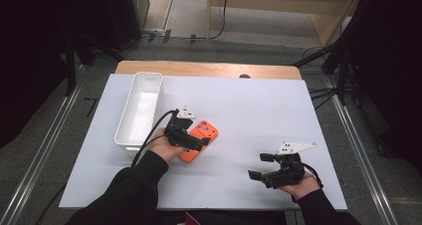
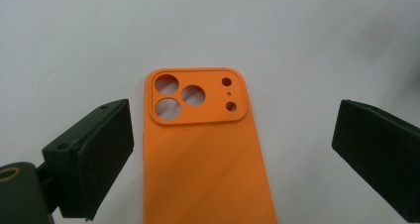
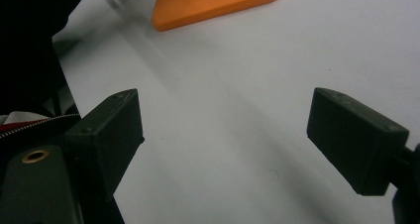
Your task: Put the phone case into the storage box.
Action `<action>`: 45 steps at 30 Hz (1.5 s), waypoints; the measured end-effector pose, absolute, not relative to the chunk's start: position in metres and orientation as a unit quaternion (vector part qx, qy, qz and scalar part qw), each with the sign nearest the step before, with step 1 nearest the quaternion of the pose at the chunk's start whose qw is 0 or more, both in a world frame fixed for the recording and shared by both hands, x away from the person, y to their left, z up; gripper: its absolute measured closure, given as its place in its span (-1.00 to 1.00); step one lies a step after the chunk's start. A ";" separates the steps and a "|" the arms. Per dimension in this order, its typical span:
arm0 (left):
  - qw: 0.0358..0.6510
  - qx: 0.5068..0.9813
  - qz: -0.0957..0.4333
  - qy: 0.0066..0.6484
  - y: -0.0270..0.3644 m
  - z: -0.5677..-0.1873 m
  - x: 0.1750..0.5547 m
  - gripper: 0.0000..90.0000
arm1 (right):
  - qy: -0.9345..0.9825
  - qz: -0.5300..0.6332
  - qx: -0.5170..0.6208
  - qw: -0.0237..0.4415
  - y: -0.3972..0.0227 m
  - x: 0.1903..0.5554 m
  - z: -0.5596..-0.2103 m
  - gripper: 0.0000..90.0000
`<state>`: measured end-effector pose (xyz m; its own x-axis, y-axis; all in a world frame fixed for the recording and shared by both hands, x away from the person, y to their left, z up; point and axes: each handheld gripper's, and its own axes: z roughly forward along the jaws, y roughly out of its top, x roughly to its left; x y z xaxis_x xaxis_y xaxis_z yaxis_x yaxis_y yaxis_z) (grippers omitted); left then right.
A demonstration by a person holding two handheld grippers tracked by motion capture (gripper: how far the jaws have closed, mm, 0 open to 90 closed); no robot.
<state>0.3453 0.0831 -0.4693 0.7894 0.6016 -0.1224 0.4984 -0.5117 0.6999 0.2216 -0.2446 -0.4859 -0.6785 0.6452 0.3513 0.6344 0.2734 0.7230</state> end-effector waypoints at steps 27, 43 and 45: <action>0.354 0.876 0.067 0.321 0.082 -0.487 0.346 -0.94 | 0.799 0.449 0.400 0.004 -0.244 0.222 -0.486 -0.71; 0.346 0.875 0.067 0.332 0.085 -0.497 0.347 -0.93 | 0.799 0.449 0.401 0.004 -0.245 0.222 -0.486 -0.71; 0.345 0.875 0.066 0.334 0.085 -0.499 0.346 -0.93 | 0.799 0.448 0.401 0.005 -0.245 0.221 -0.486 -0.71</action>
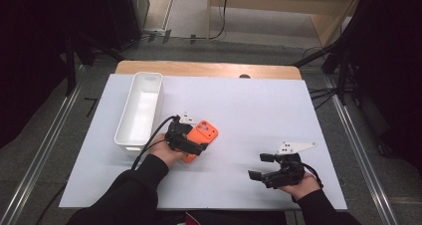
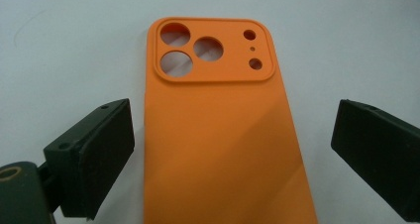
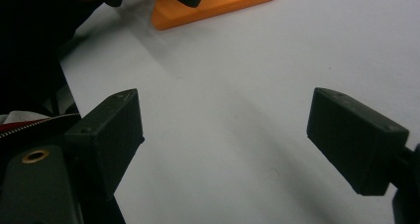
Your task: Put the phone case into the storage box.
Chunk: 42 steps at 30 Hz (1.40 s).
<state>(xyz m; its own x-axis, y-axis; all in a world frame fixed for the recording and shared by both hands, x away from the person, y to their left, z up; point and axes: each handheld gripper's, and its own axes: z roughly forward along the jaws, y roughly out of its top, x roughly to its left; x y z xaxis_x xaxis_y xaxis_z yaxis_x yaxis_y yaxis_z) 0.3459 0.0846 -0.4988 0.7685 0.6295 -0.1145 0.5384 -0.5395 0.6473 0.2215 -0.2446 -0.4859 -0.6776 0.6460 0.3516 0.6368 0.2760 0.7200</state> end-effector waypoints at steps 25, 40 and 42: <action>0.315 0.888 0.085 0.322 0.084 -0.507 0.342 -0.93 | 0.799 0.448 0.402 0.006 -0.245 0.221 -0.486 -0.71; 0.309 0.891 0.110 0.314 0.082 -0.507 0.337 -0.70 | 0.799 0.448 0.402 0.006 -0.245 0.222 -0.486 -0.71; 0.309 0.890 0.110 0.315 0.082 -0.507 0.337 -0.70 | 0.799 0.447 0.402 0.006 -0.245 0.222 -0.486 -0.71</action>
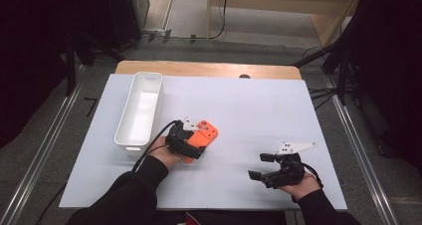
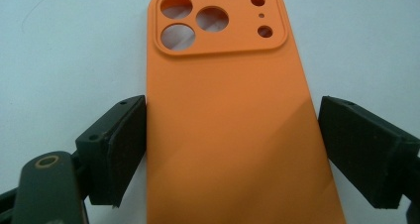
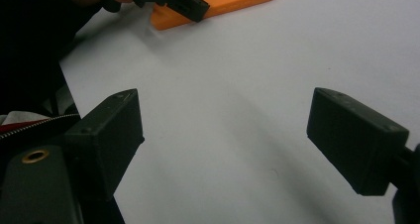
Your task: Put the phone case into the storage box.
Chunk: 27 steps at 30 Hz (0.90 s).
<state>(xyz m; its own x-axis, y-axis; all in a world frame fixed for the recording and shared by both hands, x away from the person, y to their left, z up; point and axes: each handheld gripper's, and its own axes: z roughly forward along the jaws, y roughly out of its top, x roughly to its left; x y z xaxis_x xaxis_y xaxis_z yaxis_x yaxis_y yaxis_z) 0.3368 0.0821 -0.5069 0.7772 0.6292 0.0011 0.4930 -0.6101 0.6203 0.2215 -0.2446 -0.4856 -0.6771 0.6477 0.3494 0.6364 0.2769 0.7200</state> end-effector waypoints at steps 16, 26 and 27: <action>0.301 0.893 0.107 0.316 0.081 -0.505 0.337 -0.68 | 0.798 0.448 0.403 0.005 -0.245 0.222 -0.486 -0.71; 0.301 0.894 0.100 0.318 0.080 -0.504 0.336 -0.67 | 0.797 0.448 0.405 0.004 -0.245 0.222 -0.486 -0.71; 0.302 0.893 0.098 0.320 0.079 -0.504 0.336 -0.67 | 0.797 0.448 0.405 0.004 -0.245 0.222 -0.486 -0.71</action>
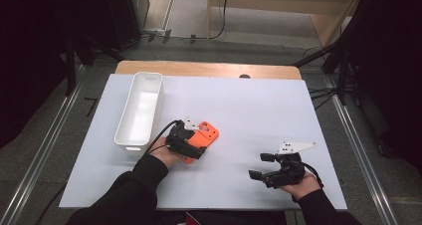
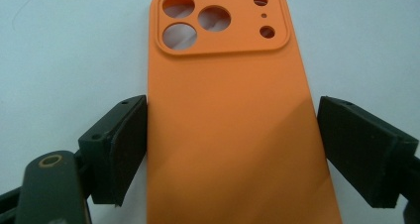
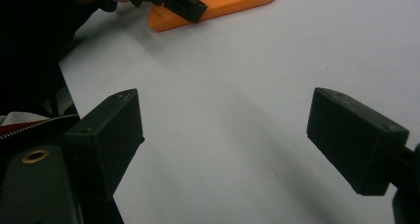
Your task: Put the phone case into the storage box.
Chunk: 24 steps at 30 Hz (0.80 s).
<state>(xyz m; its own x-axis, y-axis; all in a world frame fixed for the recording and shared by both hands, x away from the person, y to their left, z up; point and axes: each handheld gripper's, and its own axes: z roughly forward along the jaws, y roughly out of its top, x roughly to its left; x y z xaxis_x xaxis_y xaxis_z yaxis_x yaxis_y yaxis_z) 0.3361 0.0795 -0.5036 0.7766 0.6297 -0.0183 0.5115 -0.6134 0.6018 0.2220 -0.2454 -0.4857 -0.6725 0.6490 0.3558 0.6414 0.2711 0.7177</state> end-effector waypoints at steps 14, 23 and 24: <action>0.321 0.889 0.072 0.318 0.077 -0.496 0.334 -0.67 | 0.798 0.447 0.405 0.003 -0.246 0.222 -0.486 -0.71; 0.348 0.876 0.057 0.329 0.081 -0.488 0.334 -0.67 | 0.798 0.445 0.407 0.002 -0.246 0.223 -0.486 -0.71; 0.353 0.873 0.053 0.331 0.082 -0.487 0.334 -0.67 | 0.798 0.445 0.407 0.002 -0.246 0.222 -0.486 -0.71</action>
